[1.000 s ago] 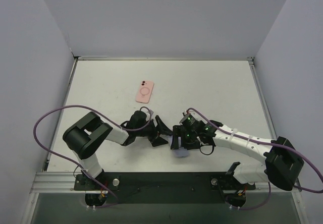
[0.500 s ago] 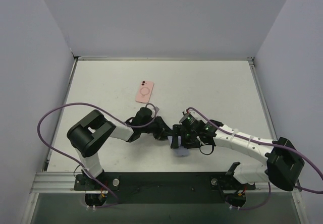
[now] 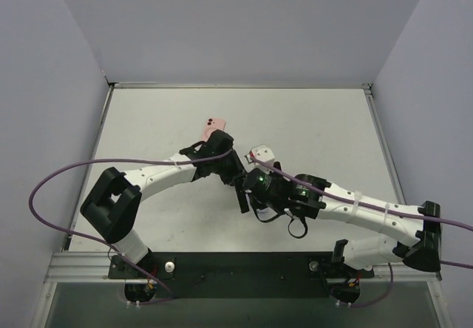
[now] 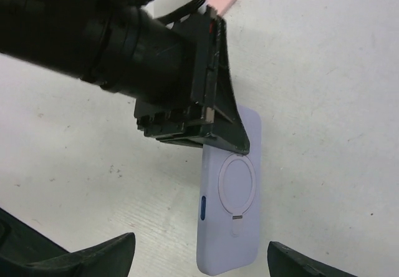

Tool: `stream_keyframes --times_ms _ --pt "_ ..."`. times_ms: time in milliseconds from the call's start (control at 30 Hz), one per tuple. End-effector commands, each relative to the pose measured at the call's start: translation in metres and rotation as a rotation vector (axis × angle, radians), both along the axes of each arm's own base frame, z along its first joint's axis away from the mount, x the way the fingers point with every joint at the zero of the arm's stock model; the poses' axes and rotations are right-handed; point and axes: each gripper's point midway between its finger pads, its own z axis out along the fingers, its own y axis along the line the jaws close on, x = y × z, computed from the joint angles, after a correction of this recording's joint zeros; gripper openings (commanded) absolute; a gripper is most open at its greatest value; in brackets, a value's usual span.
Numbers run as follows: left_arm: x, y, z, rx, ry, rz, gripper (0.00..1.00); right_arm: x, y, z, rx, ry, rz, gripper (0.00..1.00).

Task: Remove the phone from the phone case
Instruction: Adjust the phone.

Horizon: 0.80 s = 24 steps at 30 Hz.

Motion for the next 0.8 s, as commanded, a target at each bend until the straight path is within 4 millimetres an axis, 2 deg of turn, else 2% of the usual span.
stream_keyframes --times_ms 0,100,267,367,400,500,667,700,767 --pt "-0.006 0.020 0.022 0.148 0.054 0.008 0.00 0.007 -0.013 -0.012 -0.299 -0.133 0.032 0.77" --pt "-0.006 0.025 0.031 0.188 0.071 0.019 0.00 0.006 -0.007 -0.017 -0.381 -0.191 0.047 0.70" --pt "-0.004 0.021 0.042 0.170 0.071 0.025 0.00 0.012 -0.010 -0.025 -0.444 -0.243 -0.009 0.63" --pt "-0.004 0.022 0.045 0.178 0.079 0.030 0.00 0.016 -0.010 -0.027 -0.460 -0.263 -0.033 0.50" --pt "-0.005 0.022 0.047 0.178 0.079 0.029 0.00 0.016 -0.009 -0.029 -0.464 -0.262 -0.034 0.41" --pt "-0.005 0.024 0.048 0.177 0.086 0.041 0.00 0.015 -0.007 -0.033 -0.473 -0.255 -0.033 0.31" --pt "-0.006 0.024 0.053 0.160 0.083 0.056 0.00 0.013 -0.008 -0.044 -0.498 -0.237 -0.029 0.28" --pt "-0.006 0.024 0.056 0.154 0.078 0.056 0.00 0.013 -0.009 -0.044 -0.498 -0.240 -0.035 0.04" --pt "-0.004 0.024 0.058 0.146 0.060 0.050 0.00 0.014 -0.011 -0.045 -0.499 -0.244 -0.044 0.00"
